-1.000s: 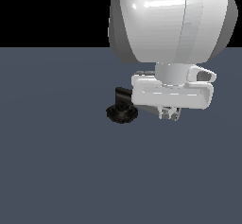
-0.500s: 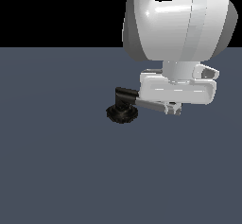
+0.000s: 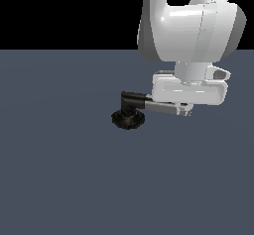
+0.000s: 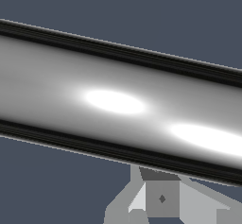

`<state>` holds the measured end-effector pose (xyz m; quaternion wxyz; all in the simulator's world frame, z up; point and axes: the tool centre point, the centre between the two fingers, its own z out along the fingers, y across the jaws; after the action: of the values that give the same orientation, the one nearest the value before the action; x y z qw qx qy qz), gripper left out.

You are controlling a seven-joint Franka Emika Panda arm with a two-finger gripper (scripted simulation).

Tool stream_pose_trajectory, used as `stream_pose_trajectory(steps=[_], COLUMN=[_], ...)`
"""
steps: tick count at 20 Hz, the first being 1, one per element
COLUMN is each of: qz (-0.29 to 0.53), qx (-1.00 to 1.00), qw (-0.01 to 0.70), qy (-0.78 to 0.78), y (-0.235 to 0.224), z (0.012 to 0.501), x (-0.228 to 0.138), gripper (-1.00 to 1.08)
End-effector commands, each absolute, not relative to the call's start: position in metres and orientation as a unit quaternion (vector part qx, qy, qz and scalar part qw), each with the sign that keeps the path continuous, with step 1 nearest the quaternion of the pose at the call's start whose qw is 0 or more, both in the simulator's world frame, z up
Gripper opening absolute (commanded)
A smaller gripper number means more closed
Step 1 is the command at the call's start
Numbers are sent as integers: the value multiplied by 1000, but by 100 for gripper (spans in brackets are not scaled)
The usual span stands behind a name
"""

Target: Turn on the faucet by rotating a designated handle.

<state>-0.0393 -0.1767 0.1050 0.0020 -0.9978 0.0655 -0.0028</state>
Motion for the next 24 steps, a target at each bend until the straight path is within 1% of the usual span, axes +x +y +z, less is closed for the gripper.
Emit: stream_pose_trajectory(steps=[1,4,5,24], qz=[0,0,-3,-2], qx=[-997,-997,-997,-997], qw=[0,0,1,1], qy=[77,77,71,73], y=[-197,-202,-192,-199], z=[101,101,105,103], x=[-38,-34,-33,26], gripper=[-100,-100,-100,-100])
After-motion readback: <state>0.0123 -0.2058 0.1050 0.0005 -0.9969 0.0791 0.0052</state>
